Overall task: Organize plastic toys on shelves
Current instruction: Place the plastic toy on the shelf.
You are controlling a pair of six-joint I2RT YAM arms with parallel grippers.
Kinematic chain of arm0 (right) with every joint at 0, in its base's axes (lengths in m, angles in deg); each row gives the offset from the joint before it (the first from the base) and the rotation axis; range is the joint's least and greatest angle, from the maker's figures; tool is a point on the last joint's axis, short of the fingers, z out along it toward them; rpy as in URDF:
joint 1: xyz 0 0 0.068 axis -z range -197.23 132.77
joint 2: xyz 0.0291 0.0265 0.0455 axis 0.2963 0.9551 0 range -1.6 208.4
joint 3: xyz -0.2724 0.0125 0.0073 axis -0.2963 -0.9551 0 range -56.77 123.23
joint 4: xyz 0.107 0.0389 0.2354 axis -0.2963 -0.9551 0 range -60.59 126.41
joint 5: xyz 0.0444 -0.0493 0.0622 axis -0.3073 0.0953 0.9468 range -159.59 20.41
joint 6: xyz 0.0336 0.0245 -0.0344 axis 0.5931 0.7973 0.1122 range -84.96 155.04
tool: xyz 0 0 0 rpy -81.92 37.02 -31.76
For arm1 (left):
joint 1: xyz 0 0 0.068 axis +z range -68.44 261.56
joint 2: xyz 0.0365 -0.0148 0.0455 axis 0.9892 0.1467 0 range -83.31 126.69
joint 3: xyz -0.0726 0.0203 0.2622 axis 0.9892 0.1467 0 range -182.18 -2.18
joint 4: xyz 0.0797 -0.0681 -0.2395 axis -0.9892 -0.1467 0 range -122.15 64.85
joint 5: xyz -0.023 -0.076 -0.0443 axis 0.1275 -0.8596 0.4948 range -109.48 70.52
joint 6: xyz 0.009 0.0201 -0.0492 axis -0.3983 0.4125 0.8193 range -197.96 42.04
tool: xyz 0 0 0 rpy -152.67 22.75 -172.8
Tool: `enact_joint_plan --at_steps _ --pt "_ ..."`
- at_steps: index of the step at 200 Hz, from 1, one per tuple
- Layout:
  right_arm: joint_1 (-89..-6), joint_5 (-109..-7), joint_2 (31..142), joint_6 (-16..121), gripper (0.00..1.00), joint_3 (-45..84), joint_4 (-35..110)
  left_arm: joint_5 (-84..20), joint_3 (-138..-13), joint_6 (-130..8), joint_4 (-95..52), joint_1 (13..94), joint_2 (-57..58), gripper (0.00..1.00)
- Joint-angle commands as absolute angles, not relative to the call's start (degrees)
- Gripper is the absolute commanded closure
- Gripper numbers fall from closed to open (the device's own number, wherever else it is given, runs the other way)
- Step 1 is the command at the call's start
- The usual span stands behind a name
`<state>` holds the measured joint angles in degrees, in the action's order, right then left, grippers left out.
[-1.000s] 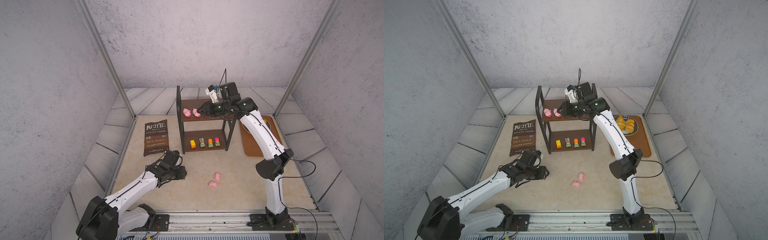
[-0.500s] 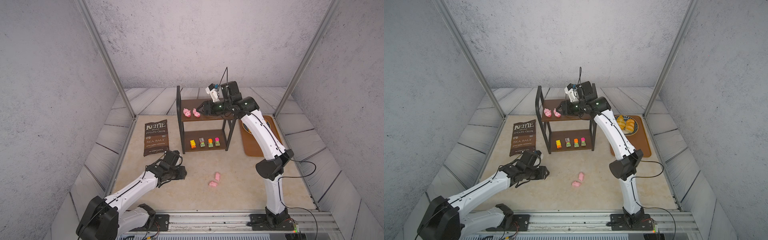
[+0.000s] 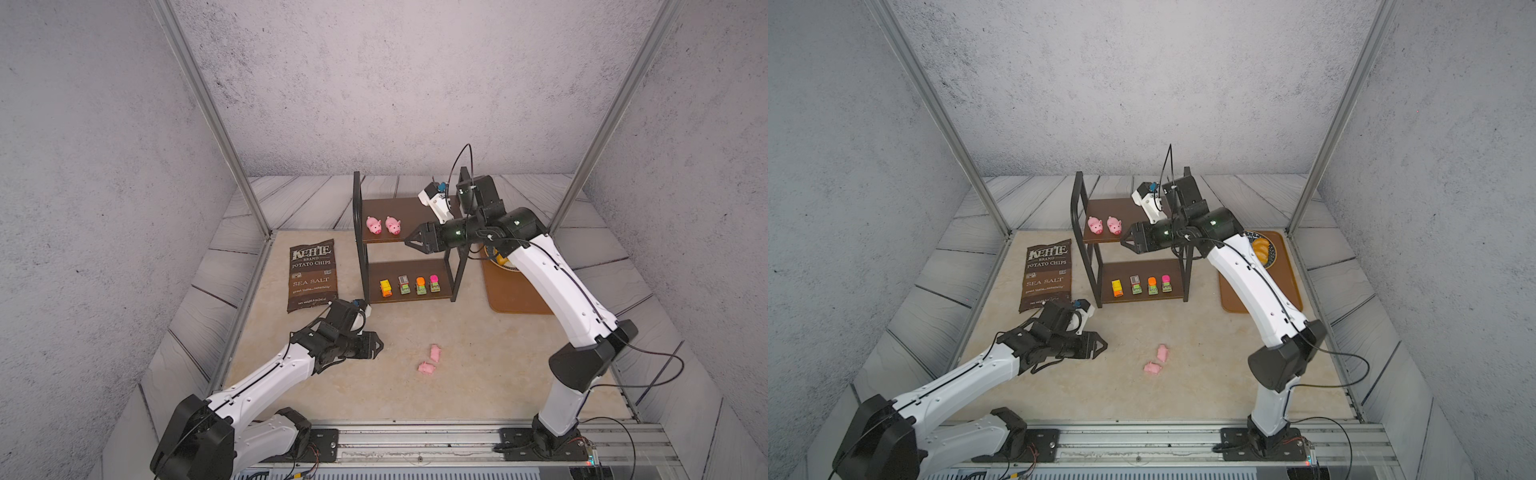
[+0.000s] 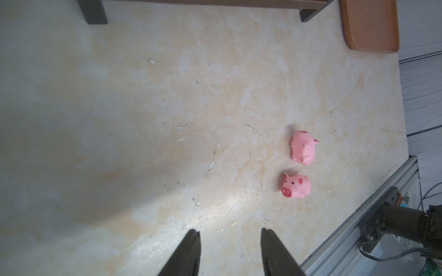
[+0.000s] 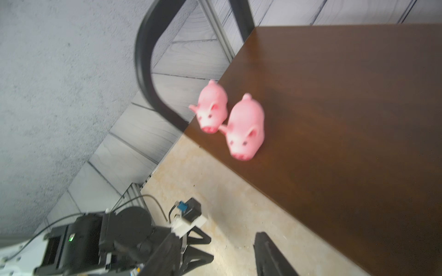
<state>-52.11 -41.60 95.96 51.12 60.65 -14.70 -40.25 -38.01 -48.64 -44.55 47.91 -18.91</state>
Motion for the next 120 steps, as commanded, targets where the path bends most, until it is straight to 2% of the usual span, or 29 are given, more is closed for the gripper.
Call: enact_joint_plan --at_steps 1,28,66,120 --pt "-53.14 -43.12 85.90 48.91 0.46 51.11 -10.79 -43.39 -37.59 -49.48 -40.97 45.54 -16.60 0.52" --pt "-53.43 -45.88 76.46 50.70 0.48 33.05 -4.82 -44.13 -38.36 -48.48 -37.32 41.89 -12.30 0.51" --pt "-53.52 -49.68 66.14 55.70 0.49 10.05 3.43 -45.40 -40.56 -48.42 -31.12 36.76 -4.58 0.40" --pt "-53.51 -53.99 63.16 61.85 0.49 -10.32 10.83 -45.71 -45.75 -48.38 -26.56 33.03 7.25 0.37"
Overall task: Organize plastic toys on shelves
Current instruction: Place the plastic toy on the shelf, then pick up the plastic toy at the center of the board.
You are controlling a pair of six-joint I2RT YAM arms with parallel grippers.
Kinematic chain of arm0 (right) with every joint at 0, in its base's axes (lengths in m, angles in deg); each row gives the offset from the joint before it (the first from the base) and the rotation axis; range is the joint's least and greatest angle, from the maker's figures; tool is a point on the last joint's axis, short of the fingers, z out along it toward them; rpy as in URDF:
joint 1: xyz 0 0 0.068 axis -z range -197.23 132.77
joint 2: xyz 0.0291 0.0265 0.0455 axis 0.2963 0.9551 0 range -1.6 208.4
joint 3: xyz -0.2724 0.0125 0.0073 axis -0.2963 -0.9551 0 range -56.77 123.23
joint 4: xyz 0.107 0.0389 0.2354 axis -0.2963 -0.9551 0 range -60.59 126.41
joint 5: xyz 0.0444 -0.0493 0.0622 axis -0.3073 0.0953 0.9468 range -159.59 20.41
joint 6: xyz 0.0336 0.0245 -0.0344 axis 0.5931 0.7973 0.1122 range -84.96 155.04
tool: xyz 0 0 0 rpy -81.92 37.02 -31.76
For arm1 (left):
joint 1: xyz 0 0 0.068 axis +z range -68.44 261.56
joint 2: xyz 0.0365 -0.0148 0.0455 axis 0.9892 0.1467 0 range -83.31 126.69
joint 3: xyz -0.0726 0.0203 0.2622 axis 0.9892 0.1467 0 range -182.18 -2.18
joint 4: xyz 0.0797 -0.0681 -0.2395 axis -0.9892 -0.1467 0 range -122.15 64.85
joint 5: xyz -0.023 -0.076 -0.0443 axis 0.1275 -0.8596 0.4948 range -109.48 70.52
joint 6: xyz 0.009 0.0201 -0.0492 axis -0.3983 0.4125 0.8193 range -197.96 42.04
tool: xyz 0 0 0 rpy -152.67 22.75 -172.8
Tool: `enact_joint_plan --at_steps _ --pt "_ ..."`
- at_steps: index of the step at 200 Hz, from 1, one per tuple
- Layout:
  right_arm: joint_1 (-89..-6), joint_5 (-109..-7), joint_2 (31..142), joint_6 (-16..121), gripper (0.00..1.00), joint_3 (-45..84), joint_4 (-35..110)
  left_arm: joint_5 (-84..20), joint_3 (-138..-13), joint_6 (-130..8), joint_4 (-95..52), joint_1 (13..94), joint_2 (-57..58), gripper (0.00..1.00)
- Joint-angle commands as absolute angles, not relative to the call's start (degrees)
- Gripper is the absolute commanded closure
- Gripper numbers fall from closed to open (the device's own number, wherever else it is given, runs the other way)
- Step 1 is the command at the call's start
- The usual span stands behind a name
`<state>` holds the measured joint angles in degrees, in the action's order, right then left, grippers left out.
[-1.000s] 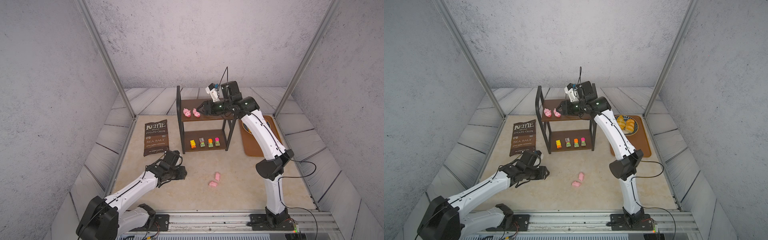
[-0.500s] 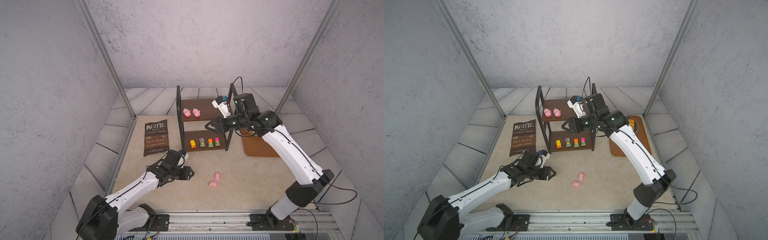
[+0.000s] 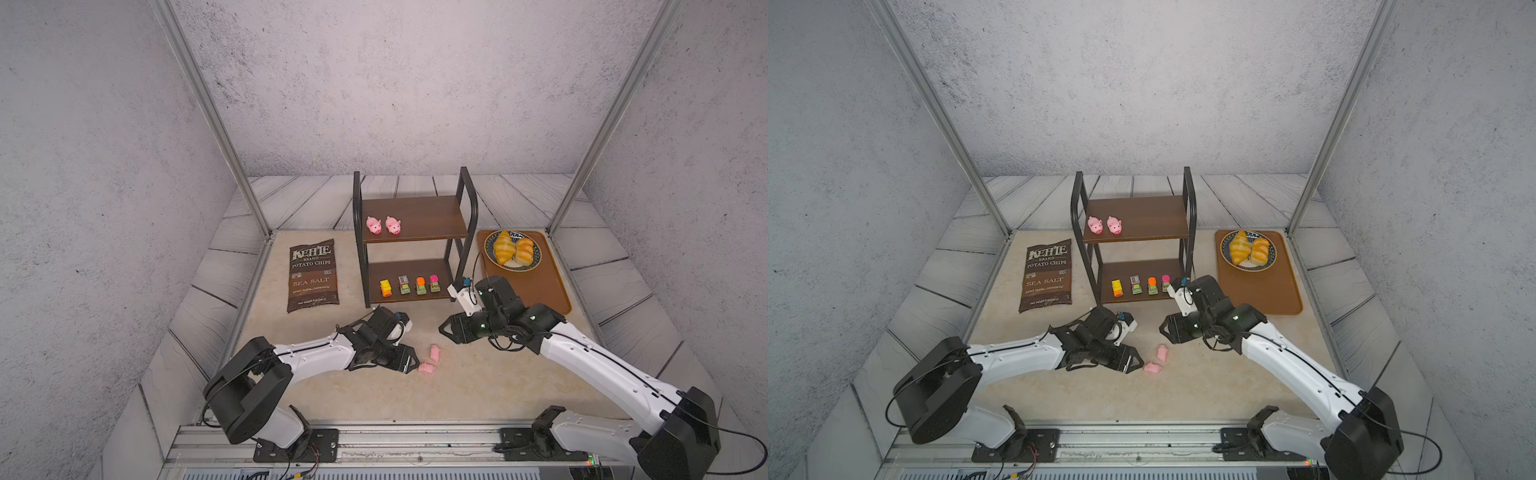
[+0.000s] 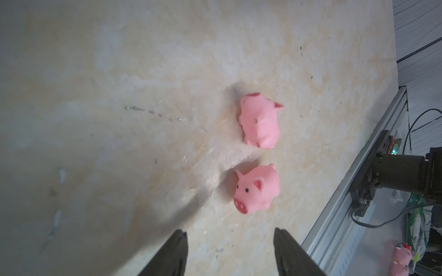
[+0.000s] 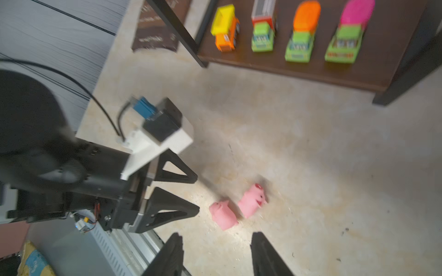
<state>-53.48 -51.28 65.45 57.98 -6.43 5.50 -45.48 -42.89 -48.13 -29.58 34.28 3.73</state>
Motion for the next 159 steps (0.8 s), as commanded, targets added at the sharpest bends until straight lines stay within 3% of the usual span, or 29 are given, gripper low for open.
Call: enact_joint_plan --at_steps 1,72,99,118,146,159 --pt "-53.52 -54.01 63.21 61.98 0.49 -10.52 10.97 -45.65 -45.85 -48.36 -26.51 32.99 7.41 0.37" --pt "-53.49 -53.41 65.79 64.49 0.49 -16.01 15.43 -46.38 -49.11 -48.70 -26.52 31.91 14.01 0.46" --pt "-53.54 -52.98 67.19 64.54 0.49 -15.76 16.04 -46.66 -49.59 -49.11 -27.02 31.12 15.94 0.55" --pt "-53.53 -53.11 67.83 64.58 0.49 -15.69 16.20 -45.99 -48.89 -48.88 -27.35 30.86 15.72 0.68" --pt "-53.53 -53.24 68.58 64.75 0.49 -15.96 16.40 -43.24 -47.53 -49.03 -28.95 30.90 12.16 0.99" --pt "-53.52 -52.28 69.04 64.75 0.49 -16.08 17.09 -40.32 -47.44 -49.12 -31.03 30.94 9.87 1.00"
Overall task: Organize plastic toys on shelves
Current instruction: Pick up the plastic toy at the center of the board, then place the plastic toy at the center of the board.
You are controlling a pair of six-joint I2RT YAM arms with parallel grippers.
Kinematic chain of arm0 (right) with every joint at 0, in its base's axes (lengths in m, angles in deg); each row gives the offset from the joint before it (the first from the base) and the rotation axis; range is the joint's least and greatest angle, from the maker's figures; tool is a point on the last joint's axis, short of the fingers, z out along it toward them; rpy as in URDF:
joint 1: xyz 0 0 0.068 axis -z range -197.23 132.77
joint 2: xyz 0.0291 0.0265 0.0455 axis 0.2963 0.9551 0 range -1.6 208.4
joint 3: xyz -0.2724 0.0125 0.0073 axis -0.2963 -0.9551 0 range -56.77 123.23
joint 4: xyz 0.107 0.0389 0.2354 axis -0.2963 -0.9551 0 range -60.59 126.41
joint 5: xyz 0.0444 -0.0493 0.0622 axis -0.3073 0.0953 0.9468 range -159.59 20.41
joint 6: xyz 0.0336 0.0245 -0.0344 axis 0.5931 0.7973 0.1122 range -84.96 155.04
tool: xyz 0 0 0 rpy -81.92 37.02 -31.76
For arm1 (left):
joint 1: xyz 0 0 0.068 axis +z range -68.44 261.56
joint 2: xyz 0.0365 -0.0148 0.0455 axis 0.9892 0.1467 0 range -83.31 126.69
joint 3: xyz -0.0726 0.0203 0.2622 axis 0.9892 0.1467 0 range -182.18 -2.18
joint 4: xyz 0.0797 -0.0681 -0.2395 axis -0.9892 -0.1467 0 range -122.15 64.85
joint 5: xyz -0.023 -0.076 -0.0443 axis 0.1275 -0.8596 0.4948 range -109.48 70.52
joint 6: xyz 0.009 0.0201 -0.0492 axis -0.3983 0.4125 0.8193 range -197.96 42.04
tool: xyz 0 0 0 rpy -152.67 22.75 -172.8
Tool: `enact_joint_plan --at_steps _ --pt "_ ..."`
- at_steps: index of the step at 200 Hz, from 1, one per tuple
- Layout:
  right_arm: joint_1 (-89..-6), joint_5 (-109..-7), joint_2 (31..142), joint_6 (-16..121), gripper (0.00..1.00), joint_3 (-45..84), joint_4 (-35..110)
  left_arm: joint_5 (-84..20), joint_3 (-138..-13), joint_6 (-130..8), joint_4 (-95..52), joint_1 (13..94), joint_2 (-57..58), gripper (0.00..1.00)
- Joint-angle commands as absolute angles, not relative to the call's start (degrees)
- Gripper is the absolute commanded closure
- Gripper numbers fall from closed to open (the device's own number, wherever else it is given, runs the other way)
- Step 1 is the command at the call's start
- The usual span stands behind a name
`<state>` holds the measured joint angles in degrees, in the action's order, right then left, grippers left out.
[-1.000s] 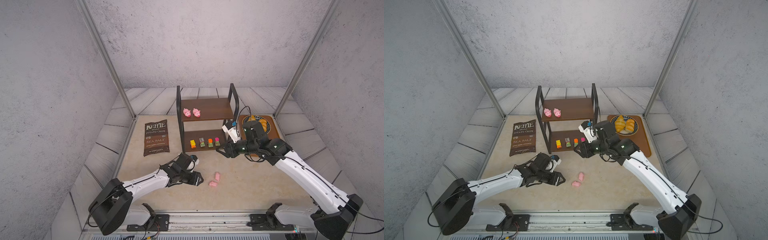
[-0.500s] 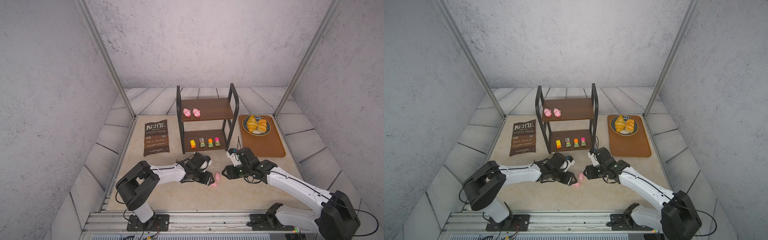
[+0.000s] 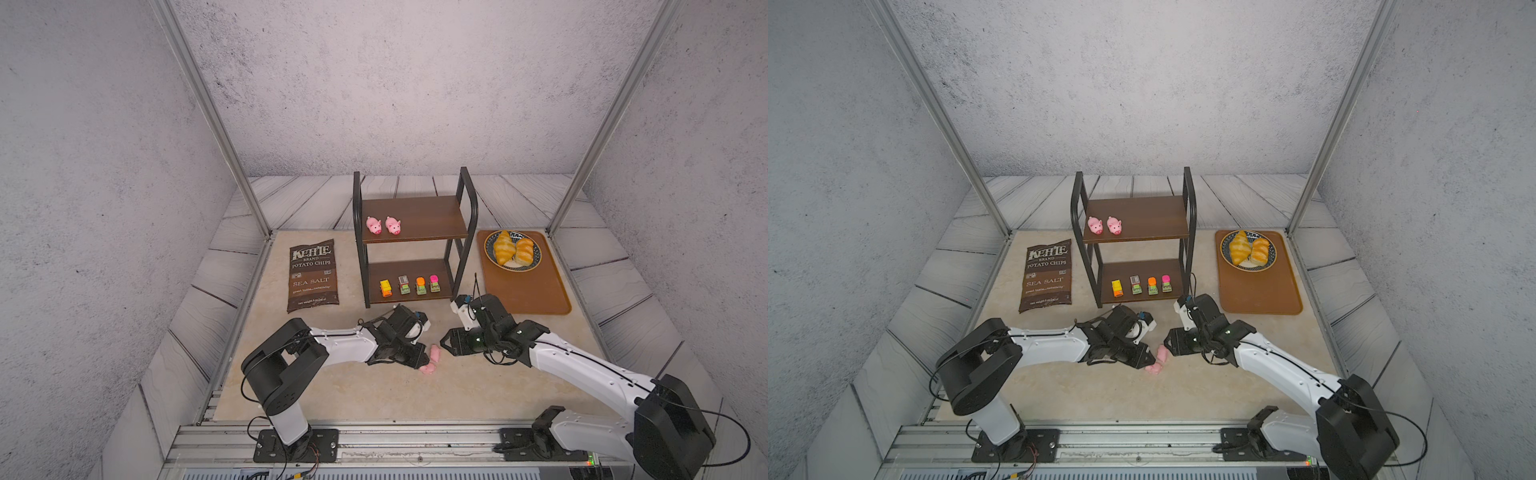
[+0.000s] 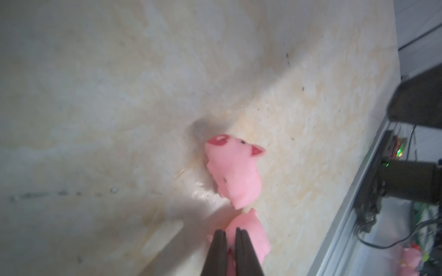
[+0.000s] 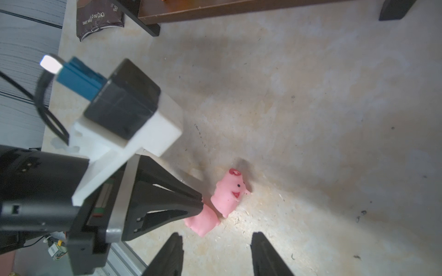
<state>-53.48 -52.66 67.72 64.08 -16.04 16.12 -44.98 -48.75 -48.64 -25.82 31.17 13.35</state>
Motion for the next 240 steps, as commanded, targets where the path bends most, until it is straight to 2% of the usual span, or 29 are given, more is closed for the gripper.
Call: enact_joint_plan --at_steps 1,56,89,114,148,190,240 --pt "-53.53 -52.19 69.10 64.75 0.49 -16.08 17.17 -40.18 -47.44 -49.08 -31.17 30.98 9.68 1.00" --pt "-54.18 -46.91 73.78 64.51 0.49 -15.08 20.37 -19.66 -45.17 -45.52 -38.46 33.28 -0.47 1.00" --pt "-55.54 -46.97 77.41 64.66 0.49 -14.04 22.09 -11.67 -43.14 -44.26 -37.30 34.55 -0.45 1.00" --pt "-56.86 -47.25 79.95 64.75 0.49 -13.31 23.41 -11.90 -40.75 -44.63 -32.53 34.61 0.09 0.97" --pt "-57.66 -47.00 82.42 65.15 0.49 -12.99 24.71 -14.85 -36.93 -45.51 -27.77 34.48 -0.39 0.74" --pt "-58.79 -46.83 84.22 64.84 0.49 -12.41 25.00 -21.58 -33.28 -46.38 -24.83 34.42 -4.20 0.58" --pt "-61.00 -47.33 86.90 65.00 0.49 -10.92 25.07 -27.21 -33.91 -47.53 -27.48 34.46 -6.26 0.54"
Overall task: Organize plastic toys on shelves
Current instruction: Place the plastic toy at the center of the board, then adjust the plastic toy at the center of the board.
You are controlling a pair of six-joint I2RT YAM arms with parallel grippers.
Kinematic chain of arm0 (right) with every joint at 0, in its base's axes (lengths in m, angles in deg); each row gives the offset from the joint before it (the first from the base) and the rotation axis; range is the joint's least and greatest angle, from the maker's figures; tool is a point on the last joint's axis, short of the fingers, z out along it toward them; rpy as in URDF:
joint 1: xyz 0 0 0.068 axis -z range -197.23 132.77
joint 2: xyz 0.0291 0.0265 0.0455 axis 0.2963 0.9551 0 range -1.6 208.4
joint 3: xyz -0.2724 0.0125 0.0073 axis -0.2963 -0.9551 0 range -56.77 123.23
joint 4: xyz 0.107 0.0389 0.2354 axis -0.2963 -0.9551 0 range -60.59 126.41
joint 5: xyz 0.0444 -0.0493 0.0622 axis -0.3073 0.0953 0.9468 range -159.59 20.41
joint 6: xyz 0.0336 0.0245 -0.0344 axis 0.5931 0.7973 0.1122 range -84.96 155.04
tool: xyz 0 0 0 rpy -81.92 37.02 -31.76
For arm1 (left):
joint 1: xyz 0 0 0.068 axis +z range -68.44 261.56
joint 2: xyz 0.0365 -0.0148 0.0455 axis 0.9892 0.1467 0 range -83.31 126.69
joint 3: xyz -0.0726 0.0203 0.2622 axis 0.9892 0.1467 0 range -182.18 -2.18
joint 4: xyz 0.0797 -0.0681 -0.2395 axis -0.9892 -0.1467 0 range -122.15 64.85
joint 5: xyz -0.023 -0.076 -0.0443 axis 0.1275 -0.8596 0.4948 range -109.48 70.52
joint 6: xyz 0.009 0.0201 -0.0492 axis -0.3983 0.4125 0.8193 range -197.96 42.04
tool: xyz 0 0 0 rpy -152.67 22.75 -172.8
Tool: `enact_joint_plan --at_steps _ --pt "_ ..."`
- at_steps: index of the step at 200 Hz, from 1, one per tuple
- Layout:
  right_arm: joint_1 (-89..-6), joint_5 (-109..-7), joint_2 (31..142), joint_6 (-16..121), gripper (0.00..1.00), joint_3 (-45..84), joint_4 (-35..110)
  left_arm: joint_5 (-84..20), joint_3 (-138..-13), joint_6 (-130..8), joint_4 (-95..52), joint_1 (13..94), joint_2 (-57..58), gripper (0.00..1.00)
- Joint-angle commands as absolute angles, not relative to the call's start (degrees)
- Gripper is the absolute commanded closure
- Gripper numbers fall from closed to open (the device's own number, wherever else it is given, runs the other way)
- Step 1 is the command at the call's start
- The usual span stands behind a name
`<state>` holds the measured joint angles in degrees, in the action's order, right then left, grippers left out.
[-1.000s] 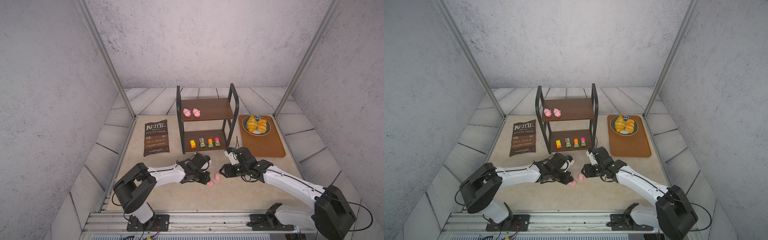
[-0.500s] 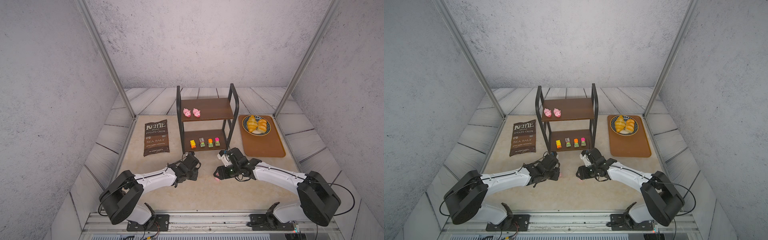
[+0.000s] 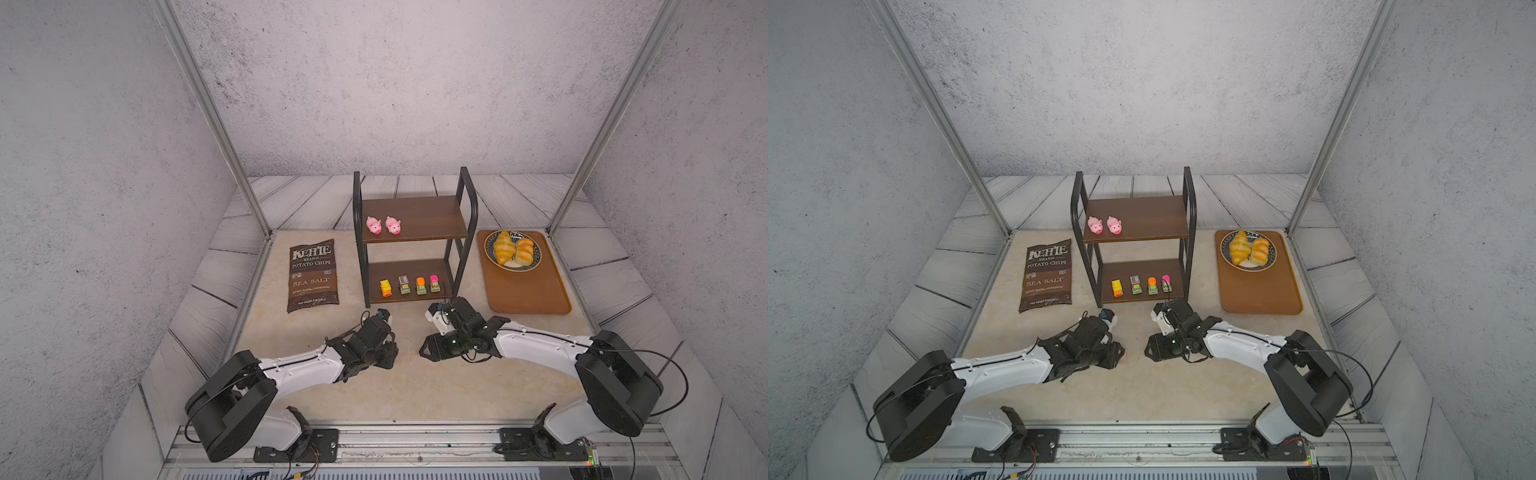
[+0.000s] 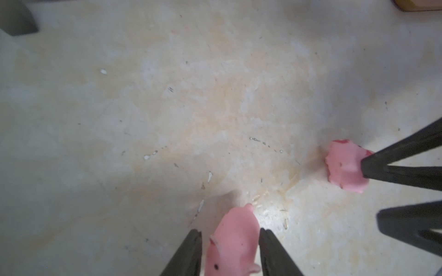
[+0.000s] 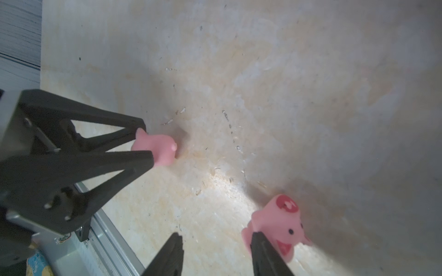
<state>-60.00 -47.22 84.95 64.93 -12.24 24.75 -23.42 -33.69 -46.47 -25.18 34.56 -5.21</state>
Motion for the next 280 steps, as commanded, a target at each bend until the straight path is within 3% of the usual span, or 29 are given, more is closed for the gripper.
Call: enact_joint_plan --at_steps 1,24,41,80,96,159,211,280 --pt "-61.04 -47.29 86.99 65.00 0.49 -10.95 25.07 -27.26 -33.95 -47.54 -27.59 34.46 -6.29 0.54" --pt "-62.25 -47.36 88.04 65.20 0.50 -10.26 25.20 -26.38 -34.86 -46.66 -30.49 34.63 -7.82 0.53" --pt "-62.93 -47.95 88.75 65.54 0.51 -9.81 25.18 -23.91 -35.05 -45.45 -32.49 35.22 -9.31 0.45" --pt "-65.09 -47.45 90.67 65.19 0.55 -7.89 24.90 -20.59 -32.59 -41.52 -35.37 39.21 -14.14 0.44" --pt "-66.22 -46.96 92.05 65.10 0.59 -6.78 24.79 -19.53 -31.59 -39.83 -36.00 41.15 -14.67 0.55" --pt "-70.46 -44.40 98.34 64.66 0.78 -3.38 25.23 -26.27 -34.99 -44.27 -34.42 42.72 -5.60 0.66" --pt "-71.11 -45.44 101.95 66.04 0.80 -1.73 26.47 -31.29 -34.75 -45.90 -32.18 42.63 -0.96 0.78" --pt "-71.03 -54.09 106.91 64.31 0.80 5.01 19.19 -31.59 -32.57 -44.41 -35.59 42.52 -2.73 0.94"
